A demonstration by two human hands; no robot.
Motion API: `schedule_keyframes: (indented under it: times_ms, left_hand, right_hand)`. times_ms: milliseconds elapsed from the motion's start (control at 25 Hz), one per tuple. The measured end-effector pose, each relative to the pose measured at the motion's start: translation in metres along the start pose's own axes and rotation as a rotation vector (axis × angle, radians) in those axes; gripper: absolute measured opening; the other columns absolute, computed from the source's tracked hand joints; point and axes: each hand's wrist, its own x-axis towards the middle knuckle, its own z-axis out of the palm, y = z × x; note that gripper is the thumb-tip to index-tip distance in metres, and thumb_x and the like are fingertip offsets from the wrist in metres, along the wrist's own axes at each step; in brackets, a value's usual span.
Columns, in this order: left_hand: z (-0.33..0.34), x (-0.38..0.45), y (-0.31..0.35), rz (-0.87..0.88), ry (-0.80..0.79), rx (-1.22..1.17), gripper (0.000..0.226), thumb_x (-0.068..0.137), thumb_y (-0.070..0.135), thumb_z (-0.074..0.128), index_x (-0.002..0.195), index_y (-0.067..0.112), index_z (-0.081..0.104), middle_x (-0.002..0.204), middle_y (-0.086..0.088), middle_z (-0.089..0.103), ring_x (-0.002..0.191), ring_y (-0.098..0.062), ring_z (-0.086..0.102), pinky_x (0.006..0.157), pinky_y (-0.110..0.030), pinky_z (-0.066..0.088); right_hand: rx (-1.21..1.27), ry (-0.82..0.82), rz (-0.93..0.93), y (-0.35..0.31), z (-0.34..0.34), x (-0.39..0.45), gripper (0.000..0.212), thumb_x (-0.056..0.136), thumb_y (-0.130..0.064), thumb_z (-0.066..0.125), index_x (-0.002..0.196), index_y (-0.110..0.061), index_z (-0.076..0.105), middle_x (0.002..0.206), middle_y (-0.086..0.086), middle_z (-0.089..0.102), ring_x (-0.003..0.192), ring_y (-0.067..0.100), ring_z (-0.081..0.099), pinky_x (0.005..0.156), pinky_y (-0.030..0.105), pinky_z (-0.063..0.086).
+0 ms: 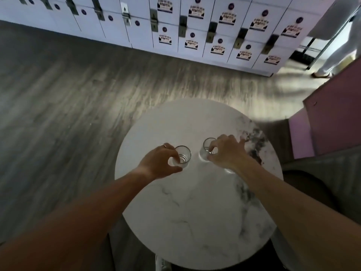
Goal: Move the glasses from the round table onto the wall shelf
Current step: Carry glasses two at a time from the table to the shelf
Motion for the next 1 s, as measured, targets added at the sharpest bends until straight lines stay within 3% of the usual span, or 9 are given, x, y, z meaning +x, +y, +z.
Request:
schedule_keyframes:
  times_ms: [200,280,400,520,640,840,1000]
  left_hand:
    - [0.009,0.011,-0.001,0.051,0.068,-0.050,0.019,0.074,0.040,0.080,0.083,0.024,0.074,0.125,0.000,0.064,0.106,-0.019,0.064,0.085,-0.023,0.042]
    - [0.005,0.011,0.002,0.070,0.091,-0.068,0.021,0.076,0.037,0.080,0.080,0.018,0.071,0.113,-0.003,0.067,0.099,-0.024,0.065,0.082,-0.025,0.043]
    - [-0.014,0.013,0.016,0.101,0.145,-0.046,0.023,0.078,0.035,0.077,0.077,0.015,0.066,0.095,-0.003,0.068,0.087,-0.026,0.065,0.078,-0.033,0.048]
    - [-0.051,0.025,0.043,0.151,0.233,-0.042,0.022,0.080,0.034,0.076,0.077,0.016,0.064,0.093,-0.004,0.069,0.083,-0.025,0.063,0.073,-0.032,0.045]
    - [-0.098,0.038,0.086,0.254,0.301,-0.033,0.021,0.081,0.035,0.075,0.080,0.017,0.063,0.093,-0.005,0.069,0.083,-0.024,0.061,0.072,-0.031,0.043]
    - [-0.146,0.049,0.185,0.510,0.357,-0.003,0.022,0.080,0.034,0.077,0.078,0.016,0.065,0.089,-0.006,0.069,0.076,-0.020,0.057,0.068,-0.030,0.041]
    - [-0.149,0.037,0.290,0.732,0.332,-0.019,0.020,0.078,0.032,0.079,0.076,0.016,0.067,0.083,-0.003,0.067,0.071,-0.020,0.057,0.067,-0.033,0.047]
  right_hand:
    - [0.039,0.051,-0.005,0.000,0.013,0.010,0.032,0.082,-0.058,0.059,0.085,-0.030,0.074,0.115,0.001,0.060,0.113,0.023,0.054,0.112,0.061,0.013]
    - [0.081,0.071,-0.025,0.003,0.006,0.009,0.032,0.082,-0.053,0.064,0.089,-0.024,0.074,0.117,0.003,0.060,0.112,0.021,0.055,0.113,0.055,0.012]
    - [0.142,0.106,-0.035,0.008,-0.018,0.003,0.032,0.081,-0.053,0.067,0.088,-0.023,0.075,0.112,0.003,0.062,0.102,0.021,0.061,0.105,0.042,0.029]
    - [0.228,0.199,-0.002,0.019,-0.059,-0.009,0.035,0.080,-0.055,0.068,0.085,-0.021,0.076,0.101,0.003,0.067,0.092,0.023,0.064,0.090,0.036,0.046]
    - [0.267,0.263,0.049,0.041,-0.108,-0.032,0.037,0.080,-0.055,0.068,0.084,-0.019,0.076,0.092,0.002,0.069,0.087,0.022,0.065,0.081,0.032,0.048]
    - [0.313,0.409,0.174,0.097,-0.168,-0.100,0.029,0.077,-0.051,0.068,0.074,-0.022,0.070,0.091,0.002,0.066,0.088,0.022,0.064,0.080,0.031,0.043]
    - [0.312,0.542,0.350,0.157,-0.199,-0.192,0.033,0.076,-0.054,0.068,0.084,-0.022,0.074,0.091,0.000,0.064,0.090,0.021,0.061,0.078,0.030,0.035]
